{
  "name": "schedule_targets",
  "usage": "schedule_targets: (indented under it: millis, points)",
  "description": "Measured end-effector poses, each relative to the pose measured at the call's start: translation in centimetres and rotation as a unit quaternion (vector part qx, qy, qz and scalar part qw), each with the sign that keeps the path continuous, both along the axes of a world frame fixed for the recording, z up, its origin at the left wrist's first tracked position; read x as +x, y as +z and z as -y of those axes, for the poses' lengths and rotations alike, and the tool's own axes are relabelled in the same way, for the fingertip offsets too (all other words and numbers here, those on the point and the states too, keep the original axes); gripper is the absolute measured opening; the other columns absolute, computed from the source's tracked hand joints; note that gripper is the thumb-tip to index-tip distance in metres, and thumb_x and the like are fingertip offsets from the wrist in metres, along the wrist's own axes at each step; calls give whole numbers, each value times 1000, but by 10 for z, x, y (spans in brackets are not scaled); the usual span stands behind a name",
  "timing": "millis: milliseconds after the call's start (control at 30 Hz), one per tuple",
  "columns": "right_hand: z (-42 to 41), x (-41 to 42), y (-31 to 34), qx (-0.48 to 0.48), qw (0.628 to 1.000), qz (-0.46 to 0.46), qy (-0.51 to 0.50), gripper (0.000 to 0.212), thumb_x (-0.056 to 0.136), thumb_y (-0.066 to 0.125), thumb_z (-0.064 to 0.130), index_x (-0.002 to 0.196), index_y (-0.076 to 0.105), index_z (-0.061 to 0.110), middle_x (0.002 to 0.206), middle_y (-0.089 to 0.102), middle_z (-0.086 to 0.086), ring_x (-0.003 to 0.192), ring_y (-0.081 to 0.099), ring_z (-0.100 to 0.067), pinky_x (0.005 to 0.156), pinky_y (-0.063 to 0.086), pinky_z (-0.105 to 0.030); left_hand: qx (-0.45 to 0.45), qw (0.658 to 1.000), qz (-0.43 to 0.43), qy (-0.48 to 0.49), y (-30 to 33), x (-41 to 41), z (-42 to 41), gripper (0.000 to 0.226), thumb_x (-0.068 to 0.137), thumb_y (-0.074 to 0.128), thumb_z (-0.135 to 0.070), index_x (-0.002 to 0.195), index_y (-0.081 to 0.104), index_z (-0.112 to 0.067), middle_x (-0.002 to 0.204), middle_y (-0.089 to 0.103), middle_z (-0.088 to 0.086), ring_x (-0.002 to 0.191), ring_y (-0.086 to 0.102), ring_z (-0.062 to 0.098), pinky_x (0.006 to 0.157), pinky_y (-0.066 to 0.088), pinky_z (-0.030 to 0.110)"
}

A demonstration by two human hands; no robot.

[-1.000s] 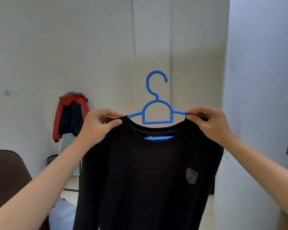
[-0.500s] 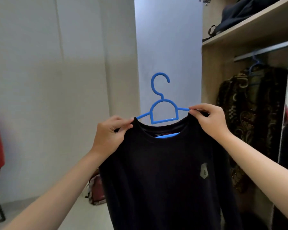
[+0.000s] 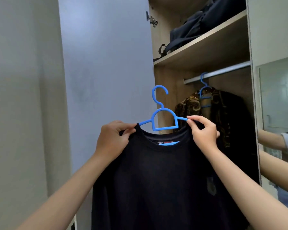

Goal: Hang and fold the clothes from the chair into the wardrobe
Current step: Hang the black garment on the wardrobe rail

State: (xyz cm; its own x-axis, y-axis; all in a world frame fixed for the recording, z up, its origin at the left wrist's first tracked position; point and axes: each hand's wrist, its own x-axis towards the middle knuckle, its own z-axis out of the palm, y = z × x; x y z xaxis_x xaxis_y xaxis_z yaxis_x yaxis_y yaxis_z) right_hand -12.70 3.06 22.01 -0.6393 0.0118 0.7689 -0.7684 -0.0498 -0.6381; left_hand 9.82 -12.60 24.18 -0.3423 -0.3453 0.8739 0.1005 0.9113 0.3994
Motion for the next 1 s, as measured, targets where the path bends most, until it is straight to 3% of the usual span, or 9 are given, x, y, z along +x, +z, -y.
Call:
schedule_targets:
  millis: [133,267,467,733,900,1000]
  points:
    - [18,-42,15,-45,997,-2,-62,10,89,64,30,93,70,38,98,63,16,96,47,1,90,15,-33,11,999,-2,-38,27,-61,29,18,79,73,-15,92,76,-28,85,72,-10,84,65,10,81,53,38]
    - [25,-80,24,-69,987,-4,-145,10,89,64,28,92,69,37,93,59,16,100,48,-7,100,22,-47,15,997,3,-74,45,-119,47,18,79,73,-16,91,75,-29,89,72,-11,87,65,7,84,53,35]
    - [29,-133,40,-92,970,-8,-224,9,88,64,27,91,70,33,93,58,15,105,51,-15,101,24,-53,-7,995,14,-96,67,-187,59,17,82,70,-18,97,75,-26,97,72,-9,93,63,8,85,51,27]
    - [12,-197,83,-105,943,-46,-311,9,86,61,29,90,69,30,97,65,8,106,53,-20,98,24,-51,-34,990,-17,-139,102,-276,60,15,83,69,-16,94,75,-23,95,71,-8,91,61,10,84,52,31]
    - [-9,-253,100,-119,953,-71,-268,13,74,50,49,78,60,57,94,68,12,100,61,-17,98,37,-58,-61,984,-12,-167,117,-334,52,16,84,68,-18,97,74,-25,97,71,-9,94,61,8,83,52,30]
    - [-22,-287,107,-115,955,-72,-265,15,73,48,51,78,60,58,87,67,18,95,63,-14,96,42,-57,-66,982,8,-178,127,-367,45,17,86,65,-21,100,72,-27,103,69,-10,95,59,8,82,51,30]
